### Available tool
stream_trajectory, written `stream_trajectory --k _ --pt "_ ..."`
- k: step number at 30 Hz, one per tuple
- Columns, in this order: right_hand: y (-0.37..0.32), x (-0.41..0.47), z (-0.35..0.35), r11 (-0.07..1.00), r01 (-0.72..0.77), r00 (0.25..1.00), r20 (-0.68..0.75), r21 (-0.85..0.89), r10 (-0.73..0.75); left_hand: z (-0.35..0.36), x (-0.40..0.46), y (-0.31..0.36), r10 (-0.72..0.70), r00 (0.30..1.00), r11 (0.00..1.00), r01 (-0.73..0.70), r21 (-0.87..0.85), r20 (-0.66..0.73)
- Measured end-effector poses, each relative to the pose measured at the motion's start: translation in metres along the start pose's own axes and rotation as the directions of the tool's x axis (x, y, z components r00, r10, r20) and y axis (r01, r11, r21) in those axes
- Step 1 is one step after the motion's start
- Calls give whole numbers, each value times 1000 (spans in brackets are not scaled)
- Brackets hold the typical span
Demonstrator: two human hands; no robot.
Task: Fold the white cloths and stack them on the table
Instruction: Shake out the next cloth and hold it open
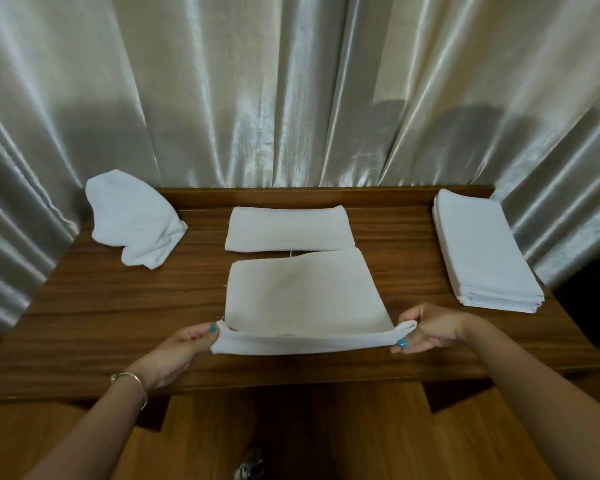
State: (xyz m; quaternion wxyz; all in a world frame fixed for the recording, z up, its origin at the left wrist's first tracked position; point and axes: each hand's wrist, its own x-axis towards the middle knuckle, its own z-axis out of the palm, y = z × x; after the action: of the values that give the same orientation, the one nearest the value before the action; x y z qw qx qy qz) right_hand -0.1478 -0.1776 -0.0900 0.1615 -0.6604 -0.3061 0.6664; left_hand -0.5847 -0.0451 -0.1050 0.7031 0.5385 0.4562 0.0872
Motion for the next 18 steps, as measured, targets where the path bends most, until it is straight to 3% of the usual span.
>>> stream_trajectory --k 4,7,11,15,18 --pt "-5 1 0 992 -124 990 67 -2 124 -2 3 3 -39 999 999 38 12 24" --pt "-11 5 -2 990 -137 990 47 38 136 -7 9 8 5 1000 1000 -6 25 11" --pt "-20 21 -8 988 -80 993 -76 130 90 2 30 21 129 968 985 -100 139 -216" --pt "-27 35 -6 996 17 950 -308 -87 -43 18 70 38 186 878 981 -138 140 -441" --pt "-27 55 -8 980 173 880 -432 -94 -196 23 106 42 277 803 959 -198 203 -527"
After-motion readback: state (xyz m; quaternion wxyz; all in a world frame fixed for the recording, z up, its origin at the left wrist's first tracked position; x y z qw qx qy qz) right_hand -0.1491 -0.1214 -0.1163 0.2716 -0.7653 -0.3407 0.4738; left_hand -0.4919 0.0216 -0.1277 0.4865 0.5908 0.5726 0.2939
